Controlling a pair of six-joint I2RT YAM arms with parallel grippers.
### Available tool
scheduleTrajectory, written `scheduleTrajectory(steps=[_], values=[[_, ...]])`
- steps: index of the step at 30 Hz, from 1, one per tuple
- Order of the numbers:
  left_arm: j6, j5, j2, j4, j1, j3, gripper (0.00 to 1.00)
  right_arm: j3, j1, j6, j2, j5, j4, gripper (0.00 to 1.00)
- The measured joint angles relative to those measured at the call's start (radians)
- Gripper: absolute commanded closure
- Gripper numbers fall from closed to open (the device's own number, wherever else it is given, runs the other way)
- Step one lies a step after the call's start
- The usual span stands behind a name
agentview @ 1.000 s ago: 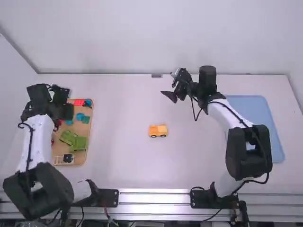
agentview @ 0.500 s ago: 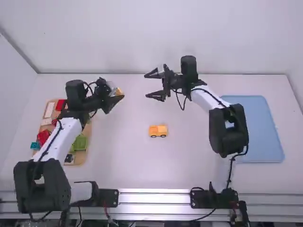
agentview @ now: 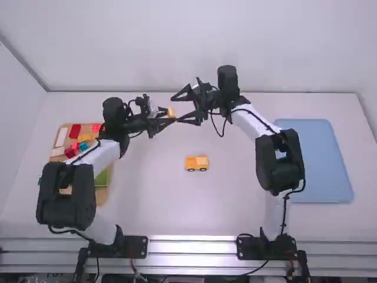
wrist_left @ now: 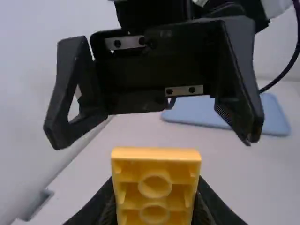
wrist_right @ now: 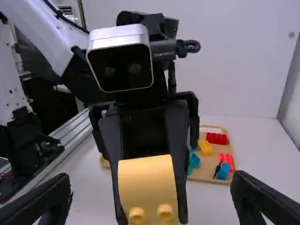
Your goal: Assemble lego blocks to make yellow taxi
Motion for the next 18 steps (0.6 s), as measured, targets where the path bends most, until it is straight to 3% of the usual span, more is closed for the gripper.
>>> scheduleTrajectory(steps=[8,18], values=[[-0.045,-0.002,0.0,-0.008,-0.004,0.0,0.85,0.0,0.006,0.008,0.0,-0.002,-0.002,0.32],[-0.048,-0.001,0.0,-0.008,-0.004,0.0,0.85,0.0,0.028,0.012,0.0,-0.003,0.001,0.4]])
